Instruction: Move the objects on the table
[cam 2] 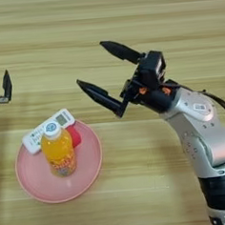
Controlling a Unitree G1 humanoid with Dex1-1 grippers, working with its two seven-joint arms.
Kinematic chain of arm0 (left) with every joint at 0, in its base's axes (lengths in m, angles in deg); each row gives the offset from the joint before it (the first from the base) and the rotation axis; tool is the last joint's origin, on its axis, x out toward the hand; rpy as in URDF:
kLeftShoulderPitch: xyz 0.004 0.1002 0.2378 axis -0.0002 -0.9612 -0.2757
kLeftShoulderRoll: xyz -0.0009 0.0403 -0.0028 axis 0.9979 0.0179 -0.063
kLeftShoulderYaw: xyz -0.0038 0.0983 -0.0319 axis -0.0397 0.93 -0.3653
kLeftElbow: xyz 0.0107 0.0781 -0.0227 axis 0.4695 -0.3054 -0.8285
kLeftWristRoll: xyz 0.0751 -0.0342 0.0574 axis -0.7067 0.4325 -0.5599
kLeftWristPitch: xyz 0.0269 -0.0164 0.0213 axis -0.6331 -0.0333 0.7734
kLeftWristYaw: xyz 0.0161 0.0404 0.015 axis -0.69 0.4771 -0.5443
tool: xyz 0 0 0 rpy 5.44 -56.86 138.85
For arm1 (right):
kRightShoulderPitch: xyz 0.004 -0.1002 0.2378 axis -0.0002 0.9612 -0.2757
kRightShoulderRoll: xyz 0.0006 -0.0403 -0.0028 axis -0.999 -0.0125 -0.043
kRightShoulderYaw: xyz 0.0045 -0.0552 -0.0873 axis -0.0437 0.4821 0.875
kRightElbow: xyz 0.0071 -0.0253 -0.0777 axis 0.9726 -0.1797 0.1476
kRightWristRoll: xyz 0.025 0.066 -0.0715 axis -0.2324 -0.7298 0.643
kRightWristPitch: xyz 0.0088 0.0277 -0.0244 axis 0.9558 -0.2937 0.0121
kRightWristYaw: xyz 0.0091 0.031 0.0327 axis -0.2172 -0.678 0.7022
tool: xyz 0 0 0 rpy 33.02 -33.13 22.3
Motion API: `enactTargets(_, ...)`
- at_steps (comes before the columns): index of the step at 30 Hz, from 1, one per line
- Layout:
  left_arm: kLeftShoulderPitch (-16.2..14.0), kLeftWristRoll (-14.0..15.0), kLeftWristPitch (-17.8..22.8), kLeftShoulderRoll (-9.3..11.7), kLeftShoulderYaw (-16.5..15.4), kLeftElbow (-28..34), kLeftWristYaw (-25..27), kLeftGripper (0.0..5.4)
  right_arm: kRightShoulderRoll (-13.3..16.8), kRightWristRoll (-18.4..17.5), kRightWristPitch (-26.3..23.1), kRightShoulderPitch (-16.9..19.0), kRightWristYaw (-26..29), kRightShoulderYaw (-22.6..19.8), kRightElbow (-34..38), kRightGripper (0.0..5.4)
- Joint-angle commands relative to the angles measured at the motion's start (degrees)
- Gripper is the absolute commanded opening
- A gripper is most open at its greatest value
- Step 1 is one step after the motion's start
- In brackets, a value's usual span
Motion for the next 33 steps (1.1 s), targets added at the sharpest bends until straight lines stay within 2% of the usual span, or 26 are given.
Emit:
enactTargets(1,0.7,0.6,-0.4,0.0,0.5,-0.8,0.6,5.39,0.9,5.0,-0.2,-2.0,2.6,4.7,-2.0,5.40)
enactTargets(5,1.0,1.8,0.9,-0.1,0.2,-1.7,1.0,5.39,0.4,6.9,-1.2,-3.0,4.8,8.3,-3.1,5.40)
enactTargets(11,1.0,1.7,0.7,-0.1,0.2,-2.0,1.0,5.39,0.7,3.6,-5.4,-3.5,7.6,10.1,-0.4,5.40)
enactTargets(21,0.7,1.4,0.7,-0.6,0.8,-1.4,0.8,5.39,1.1,5.0,-9.0,-3.3,9.9,14.3,1.7,5.40)
enactTargets(24,0.7,1.4,0.6,-0.7,1.0,-1.4,0.8,5.39,1.3,7.8,-8.2,-3.5,10.0,16.2,0.9,5.40)
enactTargets(28,0.9,2.4,0.9,-0.9,0.9,-1.6,1.4,5.39,0.1,12.7,-8.4,-4.6,7.6,18.7,-1.6,5.40)
enactTargets(33,1.0,2.5,0.6,-0.8,1.0,-1.8,1.5,5.39,-0.2,16.7,-8.4,-5.2,7.3,21.4,-3.6,5.40)
